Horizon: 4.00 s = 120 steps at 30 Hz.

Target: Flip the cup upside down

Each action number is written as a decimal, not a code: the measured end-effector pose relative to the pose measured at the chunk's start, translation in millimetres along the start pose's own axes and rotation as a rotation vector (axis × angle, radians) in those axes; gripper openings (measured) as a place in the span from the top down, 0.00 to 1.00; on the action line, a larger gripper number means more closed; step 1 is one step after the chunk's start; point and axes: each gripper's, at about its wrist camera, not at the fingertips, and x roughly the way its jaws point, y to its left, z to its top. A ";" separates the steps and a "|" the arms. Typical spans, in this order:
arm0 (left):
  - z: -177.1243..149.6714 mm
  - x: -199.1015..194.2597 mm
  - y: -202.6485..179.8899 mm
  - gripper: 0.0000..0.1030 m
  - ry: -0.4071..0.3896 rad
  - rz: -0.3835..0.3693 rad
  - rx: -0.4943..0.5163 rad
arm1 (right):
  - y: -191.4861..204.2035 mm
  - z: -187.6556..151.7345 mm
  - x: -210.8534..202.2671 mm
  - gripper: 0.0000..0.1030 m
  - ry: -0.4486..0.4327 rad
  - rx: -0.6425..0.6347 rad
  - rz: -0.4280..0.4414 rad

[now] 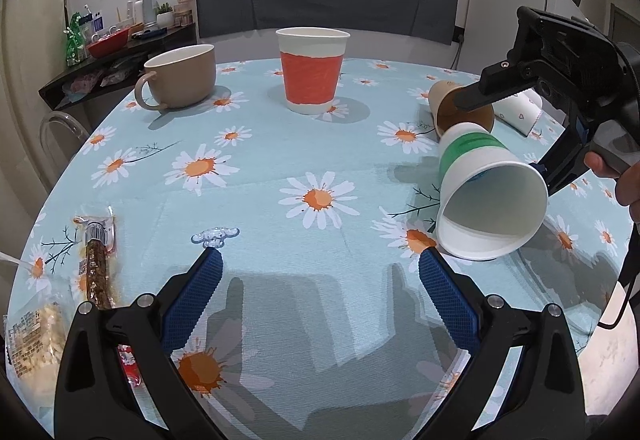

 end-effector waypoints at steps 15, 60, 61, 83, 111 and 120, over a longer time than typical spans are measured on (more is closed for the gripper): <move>1.2 5.5 -0.7 0.06 0.033 0.002 0.005 | 25.3 -7.6 -34.3 0.46 -0.199 -0.281 -0.024; -0.3 3.2 -6.1 0.06 0.010 0.059 0.036 | 60.2 -82.7 -10.7 0.47 -0.500 -0.954 -0.485; -0.3 3.1 -5.8 0.06 0.010 0.059 0.032 | 59.9 -83.6 -11.0 0.46 -0.501 -0.957 -0.487; 5.5 4.0 -24.8 0.06 -0.004 0.098 0.019 | 23.8 -107.1 -50.4 0.13 -0.559 -0.896 -0.510; 9.8 11.0 -80.6 0.06 -0.057 0.113 -0.012 | -37.9 -102.8 -97.3 0.09 -0.642 -0.834 -0.445; 9.2 11.5 -79.1 0.06 -0.055 0.105 -0.023 | -42.6 -105.1 -104.4 0.09 -0.697 -0.792 -0.442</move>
